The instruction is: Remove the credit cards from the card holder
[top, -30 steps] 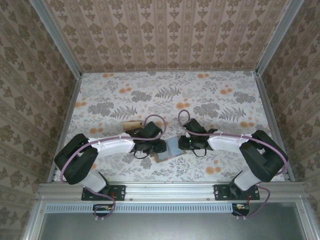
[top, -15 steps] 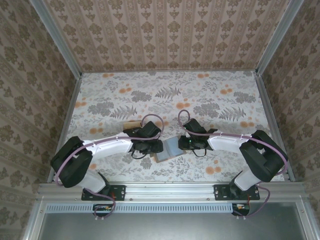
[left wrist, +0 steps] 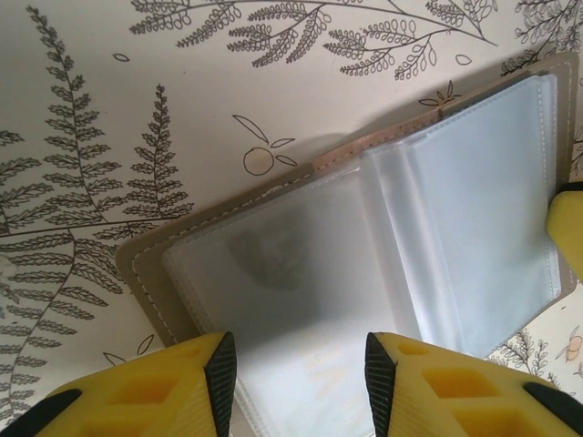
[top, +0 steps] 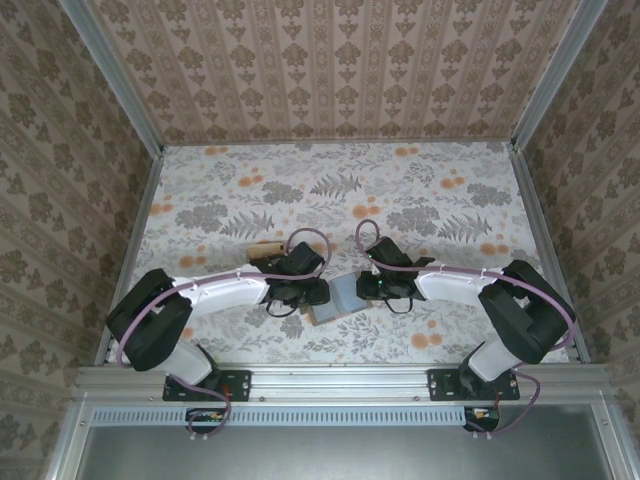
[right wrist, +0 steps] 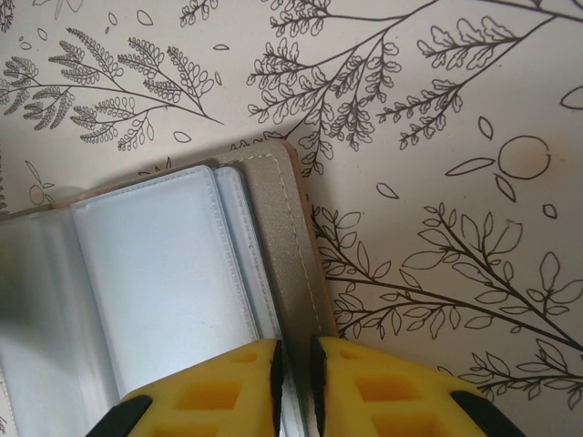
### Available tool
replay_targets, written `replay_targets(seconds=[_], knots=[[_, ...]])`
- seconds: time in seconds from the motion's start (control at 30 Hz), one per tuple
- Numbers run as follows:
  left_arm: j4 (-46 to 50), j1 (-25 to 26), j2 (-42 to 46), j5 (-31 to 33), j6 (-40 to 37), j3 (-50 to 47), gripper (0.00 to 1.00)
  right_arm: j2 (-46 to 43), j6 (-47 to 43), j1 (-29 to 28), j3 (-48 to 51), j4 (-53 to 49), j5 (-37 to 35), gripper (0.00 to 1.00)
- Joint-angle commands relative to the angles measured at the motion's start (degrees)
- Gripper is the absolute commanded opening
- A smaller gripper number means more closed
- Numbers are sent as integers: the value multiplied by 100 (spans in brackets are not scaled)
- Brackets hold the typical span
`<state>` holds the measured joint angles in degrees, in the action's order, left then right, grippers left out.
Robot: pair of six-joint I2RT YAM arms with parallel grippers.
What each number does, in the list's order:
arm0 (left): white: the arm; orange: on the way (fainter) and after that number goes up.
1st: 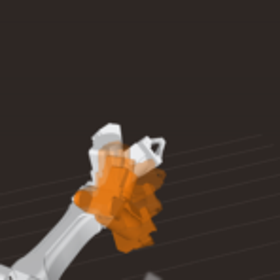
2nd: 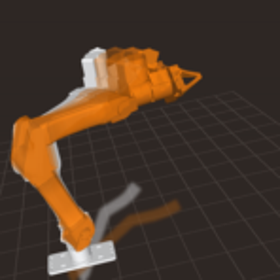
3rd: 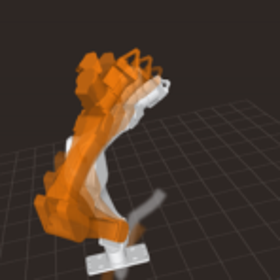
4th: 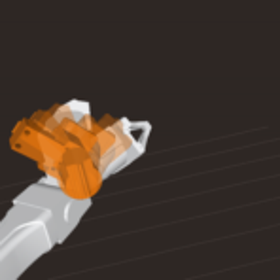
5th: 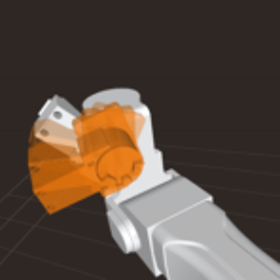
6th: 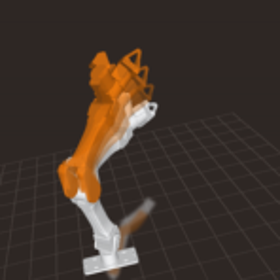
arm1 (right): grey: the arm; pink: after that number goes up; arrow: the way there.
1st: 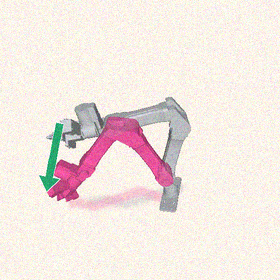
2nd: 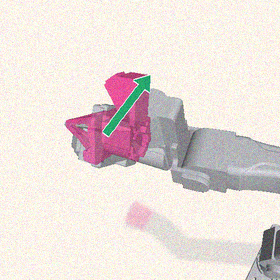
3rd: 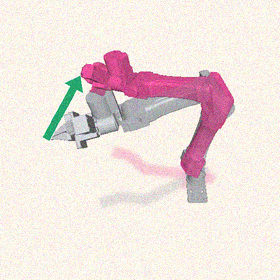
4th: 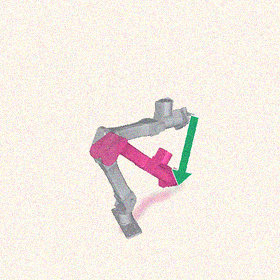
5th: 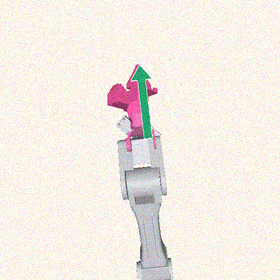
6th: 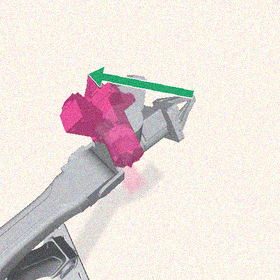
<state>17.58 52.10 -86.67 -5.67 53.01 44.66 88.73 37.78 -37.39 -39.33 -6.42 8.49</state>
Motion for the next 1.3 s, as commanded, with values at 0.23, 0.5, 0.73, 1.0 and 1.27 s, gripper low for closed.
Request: replay_targets(seconds=[0.23, 0.5, 0.73, 1.0, 1.27], knots=[[368, 2, -112, 31, 68, 21, 42, 274, 56, -144, 84, -429, 128, 22], [303, -2, -242, -15, 61, 53, 42, 301, 65, -145, 84, -419, 142, 22], [-33, -2, -429, -217, -20, 147, 42, 283, 64, -150, 84, -419, 126, 22], [-461, 1, -355, -406, -158, 158, 47, 275, 72, -163, 107, -413, 126, 22], [-690, 11, -301, -514, -251, 215, 47, 295, 81, -173, 103, -394, 118, 22]])
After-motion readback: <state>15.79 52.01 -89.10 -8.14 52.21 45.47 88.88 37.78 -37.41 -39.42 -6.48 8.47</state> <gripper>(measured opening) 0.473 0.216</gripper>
